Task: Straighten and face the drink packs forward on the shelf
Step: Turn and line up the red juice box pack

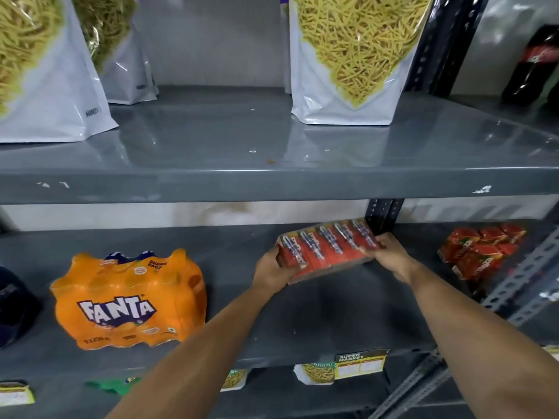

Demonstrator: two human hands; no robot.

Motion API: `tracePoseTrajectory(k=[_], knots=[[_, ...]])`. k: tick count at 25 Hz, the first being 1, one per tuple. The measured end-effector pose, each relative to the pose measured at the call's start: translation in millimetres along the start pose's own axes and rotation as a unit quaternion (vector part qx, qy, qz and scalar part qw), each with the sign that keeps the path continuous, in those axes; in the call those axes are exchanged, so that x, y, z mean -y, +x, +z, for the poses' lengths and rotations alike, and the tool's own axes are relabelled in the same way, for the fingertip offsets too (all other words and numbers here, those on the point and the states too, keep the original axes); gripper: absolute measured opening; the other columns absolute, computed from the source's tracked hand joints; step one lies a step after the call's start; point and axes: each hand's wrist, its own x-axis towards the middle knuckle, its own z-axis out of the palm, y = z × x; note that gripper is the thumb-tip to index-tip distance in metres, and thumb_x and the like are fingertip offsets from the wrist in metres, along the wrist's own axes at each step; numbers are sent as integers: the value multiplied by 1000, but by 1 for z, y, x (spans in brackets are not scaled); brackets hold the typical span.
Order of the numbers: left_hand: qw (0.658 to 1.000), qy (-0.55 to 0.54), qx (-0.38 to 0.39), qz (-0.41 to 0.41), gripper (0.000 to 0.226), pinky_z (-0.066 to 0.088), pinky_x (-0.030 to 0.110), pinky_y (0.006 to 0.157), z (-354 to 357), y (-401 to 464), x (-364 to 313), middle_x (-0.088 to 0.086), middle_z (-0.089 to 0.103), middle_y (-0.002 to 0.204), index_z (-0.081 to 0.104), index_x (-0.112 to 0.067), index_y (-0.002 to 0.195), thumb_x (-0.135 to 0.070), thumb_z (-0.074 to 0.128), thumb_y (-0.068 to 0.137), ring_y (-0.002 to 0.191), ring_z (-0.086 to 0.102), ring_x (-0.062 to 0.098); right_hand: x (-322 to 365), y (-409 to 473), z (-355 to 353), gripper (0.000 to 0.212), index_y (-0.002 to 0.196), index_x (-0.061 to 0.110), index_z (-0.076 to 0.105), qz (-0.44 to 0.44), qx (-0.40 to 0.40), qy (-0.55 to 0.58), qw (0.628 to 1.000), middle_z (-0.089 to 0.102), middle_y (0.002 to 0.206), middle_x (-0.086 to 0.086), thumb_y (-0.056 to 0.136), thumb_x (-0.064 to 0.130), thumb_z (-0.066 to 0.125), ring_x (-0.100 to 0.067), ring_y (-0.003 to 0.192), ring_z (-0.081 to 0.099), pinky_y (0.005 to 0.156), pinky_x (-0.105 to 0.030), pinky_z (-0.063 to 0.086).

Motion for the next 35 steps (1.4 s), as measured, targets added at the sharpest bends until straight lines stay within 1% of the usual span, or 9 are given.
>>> tracePoseTrajectory(k=[5,9,12,15,19,24,29,32,35], knots=[[994,39,-33,95,58,48,18,86,10,-26,9,-13,64,111,47,-34,129,-40,74,78,96,61,2,-1,-14,-32,69,116,5,53,35,32,-78,996,66,114,-12,59,10,92,-27,109,62,100,-45,48],[977,152,-80,126,36,58,34,84,6,-35,21,-4,72,107,57,-28,121,-29,66,86,93,70,16,-12,-29,-33,84,134,15,48,22,85,-121,989,67,119,-8,62,2,88,-25,116,60,108,-47,42],[961,249,-100,73,17,58,37,72,0,-25,19,5,75,87,67,-13,89,-29,66,85,81,70,26,-14,-36,-34,85,139,21,47,23,87,-122,988,67,120,-7,66,0,84,-24,118,58,111,-44,38],[986,132,-79,-65,29,58,43,75,8,-13,6,18,74,88,70,2,84,-22,55,91,84,70,36,-13,-46,-35,80,138,21,48,53,77,-80,992,71,106,-9,70,-15,68,-23,102,64,98,-38,50],[982,-151,-31,-112,44,57,40,87,42,-19,-28,5,68,107,50,-10,125,-42,50,94,91,69,25,-11,-59,-32,43,97,-2,70,91,51,-51,993,68,77,-10,76,-23,39,-20,74,64,55,-22,53],[993,-96,24,-68,76,49,40,100,51,-13,-40,2,63,122,37,-13,134,-46,73,76,109,65,24,-2,-69,-12,52,73,2,73,110,175,11,978,74,91,-16,68,-26,30,-23,88,71,83,-36,60],[960,25,273,-51,27,52,34,93,19,13,-62,7,68,117,60,-16,116,-27,58,92,96,67,14,34,-44,-10,26,113,22,69,25,69,73,995,66,126,-5,93,12,56,-16,102,65,82,-33,57],[926,110,352,-80,38,50,43,99,11,25,-77,8,66,122,52,-16,130,-28,55,94,113,63,23,41,-26,-11,85,148,25,34,-9,64,15,998,43,147,-1,78,54,72,-22,131,46,105,-42,43],[913,145,380,-39,42,58,39,85,7,26,-78,-3,64,113,46,-33,132,-42,54,91,106,64,20,29,-19,-5,97,149,26,33,-23,75,18,997,47,145,-3,69,49,82,-20,125,51,106,-36,41]])
